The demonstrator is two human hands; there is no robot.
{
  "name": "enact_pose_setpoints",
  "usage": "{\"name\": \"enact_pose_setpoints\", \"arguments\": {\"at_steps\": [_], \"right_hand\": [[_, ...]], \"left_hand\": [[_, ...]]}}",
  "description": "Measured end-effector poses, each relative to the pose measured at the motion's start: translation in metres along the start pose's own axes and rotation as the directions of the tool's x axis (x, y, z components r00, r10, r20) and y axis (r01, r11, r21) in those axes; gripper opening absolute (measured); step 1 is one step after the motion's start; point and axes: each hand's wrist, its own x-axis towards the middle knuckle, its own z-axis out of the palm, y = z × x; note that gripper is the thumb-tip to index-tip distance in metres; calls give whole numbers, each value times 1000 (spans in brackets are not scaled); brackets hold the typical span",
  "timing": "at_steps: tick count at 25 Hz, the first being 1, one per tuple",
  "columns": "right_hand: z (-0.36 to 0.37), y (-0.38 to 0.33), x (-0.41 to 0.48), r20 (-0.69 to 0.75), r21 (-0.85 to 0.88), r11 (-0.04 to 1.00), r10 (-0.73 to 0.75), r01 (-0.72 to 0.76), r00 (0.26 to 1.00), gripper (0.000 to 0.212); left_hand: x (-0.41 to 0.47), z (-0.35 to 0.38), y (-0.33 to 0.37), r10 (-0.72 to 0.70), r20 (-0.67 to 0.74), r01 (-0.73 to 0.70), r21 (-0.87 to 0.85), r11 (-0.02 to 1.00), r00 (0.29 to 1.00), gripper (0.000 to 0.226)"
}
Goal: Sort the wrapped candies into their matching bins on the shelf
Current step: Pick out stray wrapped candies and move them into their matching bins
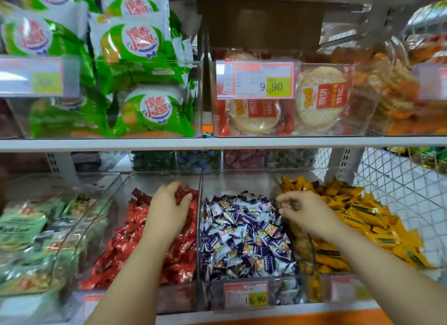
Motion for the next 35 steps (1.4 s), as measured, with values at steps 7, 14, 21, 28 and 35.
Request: {"name": "enact_pose_setpoints", "arguments": {"at_steps": [7,14,21,28,35], "right_hand": [[-43,48,4,-106,99,994,62,-51,992,22],[-38,79,36,113,-40,999,10,-6,994,31],[-14,89,82,349,-337,929,-29,154,937,38],[-8,98,100,358,-317,943,25,96,934,39],[-7,100,100,375,-284,954,18,97,927,26]], "left_hand": [[-13,58,88,215,176,-169,-243,955,961,25],[-3,127,117,149,382,-38,-283,958,912,26],[7,142,106,131,407,16,-339,941,904,18],[9,145,104,146,388,6,-365,931,910,23],[8,146,101,150,409,24,-391,920,900,25]]}}
